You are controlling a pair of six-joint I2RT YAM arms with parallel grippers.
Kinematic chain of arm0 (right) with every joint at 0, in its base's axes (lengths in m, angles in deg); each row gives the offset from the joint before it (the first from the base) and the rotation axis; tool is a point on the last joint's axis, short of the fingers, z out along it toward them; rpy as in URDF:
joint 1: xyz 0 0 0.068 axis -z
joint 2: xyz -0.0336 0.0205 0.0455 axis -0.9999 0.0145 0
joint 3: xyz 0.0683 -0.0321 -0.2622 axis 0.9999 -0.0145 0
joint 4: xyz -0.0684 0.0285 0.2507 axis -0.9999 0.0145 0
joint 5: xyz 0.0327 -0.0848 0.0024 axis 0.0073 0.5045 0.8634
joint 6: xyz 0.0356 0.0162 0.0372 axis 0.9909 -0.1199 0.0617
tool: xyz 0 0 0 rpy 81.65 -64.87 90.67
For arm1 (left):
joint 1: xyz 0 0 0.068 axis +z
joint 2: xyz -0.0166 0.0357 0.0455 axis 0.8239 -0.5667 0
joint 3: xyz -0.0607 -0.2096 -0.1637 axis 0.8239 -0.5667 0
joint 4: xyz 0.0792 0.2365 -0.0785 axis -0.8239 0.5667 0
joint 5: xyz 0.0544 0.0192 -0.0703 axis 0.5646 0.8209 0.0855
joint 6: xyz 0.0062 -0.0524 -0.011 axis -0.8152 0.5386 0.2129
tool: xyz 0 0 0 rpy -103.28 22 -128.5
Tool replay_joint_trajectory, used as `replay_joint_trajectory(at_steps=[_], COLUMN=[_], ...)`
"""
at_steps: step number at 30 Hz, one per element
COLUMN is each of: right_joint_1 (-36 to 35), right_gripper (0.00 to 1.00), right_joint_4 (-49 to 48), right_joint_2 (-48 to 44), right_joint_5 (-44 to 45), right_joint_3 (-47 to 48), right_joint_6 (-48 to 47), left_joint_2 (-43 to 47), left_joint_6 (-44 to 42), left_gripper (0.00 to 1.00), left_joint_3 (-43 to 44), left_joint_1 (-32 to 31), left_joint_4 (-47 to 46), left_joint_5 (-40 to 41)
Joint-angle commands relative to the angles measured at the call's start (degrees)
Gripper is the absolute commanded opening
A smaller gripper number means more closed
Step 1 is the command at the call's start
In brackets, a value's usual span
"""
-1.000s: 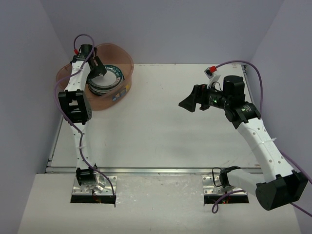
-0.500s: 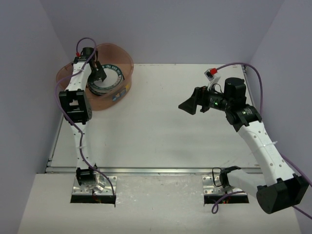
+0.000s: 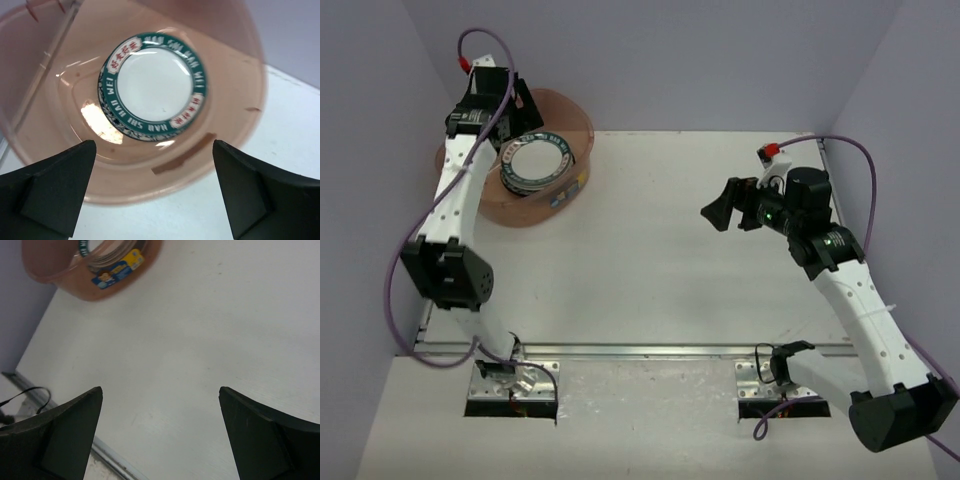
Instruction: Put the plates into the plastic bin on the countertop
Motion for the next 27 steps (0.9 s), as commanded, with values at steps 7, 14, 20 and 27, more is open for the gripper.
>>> replay_joint_trajectory(at_steps=[7, 14, 20, 27], right_joint_1=[0.16, -0.02, -0.02, -0.02], right_gripper=[0.99, 0.99, 0.99, 0.99], right_joint_4=[15.97, 14.69, 17.85, 14.91], right_joint_2=[-5.10, -16.08, -18.22, -22.07], right_joint_5=[31.25, 24.72, 26.13, 26.83], right_joint_3=[2.48, -2.82, -0.89, -4.81], right_joint_6=[-8.79, -10.77, -9.29, -10.23], left_joint_2=[45.25, 62.79, 66.02, 69.39], left_joint_6=[-4.71, -5.74, -4.25, -4.25], left_gripper=[1.00, 1.00, 1.00, 1.00], left_joint_3=[-36.01, -53.76, -62.56, -70.88], left_joint_1=[-3.06, -3.06, -3.06, -3.06], left_joint_4=[-10.90, -18.38, -23.62, -29.72], left_joint_5=[-9.74, -20.09, -22.60, -23.01])
